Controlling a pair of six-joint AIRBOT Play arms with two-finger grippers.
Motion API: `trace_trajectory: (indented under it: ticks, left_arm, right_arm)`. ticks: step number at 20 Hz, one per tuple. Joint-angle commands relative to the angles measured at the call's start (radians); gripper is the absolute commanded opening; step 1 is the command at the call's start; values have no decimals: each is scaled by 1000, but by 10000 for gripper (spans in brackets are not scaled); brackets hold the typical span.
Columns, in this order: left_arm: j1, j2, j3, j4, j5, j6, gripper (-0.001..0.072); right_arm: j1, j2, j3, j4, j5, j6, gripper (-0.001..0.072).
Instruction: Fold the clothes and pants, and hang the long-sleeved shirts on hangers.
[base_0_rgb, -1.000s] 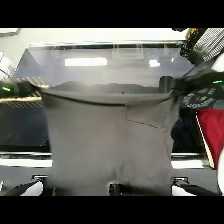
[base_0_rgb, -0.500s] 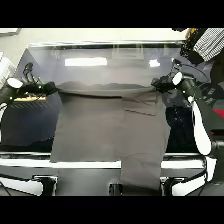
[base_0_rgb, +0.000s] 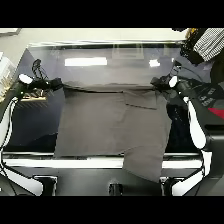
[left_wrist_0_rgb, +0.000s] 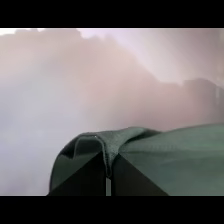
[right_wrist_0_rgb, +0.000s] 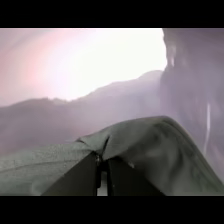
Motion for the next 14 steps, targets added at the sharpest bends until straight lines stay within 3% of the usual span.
trace_trajectory:
  ticks: [1,4,6,10,14]
  left_arm:
    - [29,66,21,2,-218,41,24]
    - [76,126,20,103,-581,47,23]
    - [88,125,-21,188,-725,16,24]
    - [89,124,-187,201,-751,25,24]
    - [89,125,-260,201,-753,78,24]
  right_arm:
    - [-29,77,52,-20,293,-40,38]
    - [-40,166,48,-26,686,-146,38]
    - [-31,178,0,-31,882,-147,39]
    - [-22,181,-196,-23,880,-138,38]
    - [-22,181,-227,-23,824,-116,38]
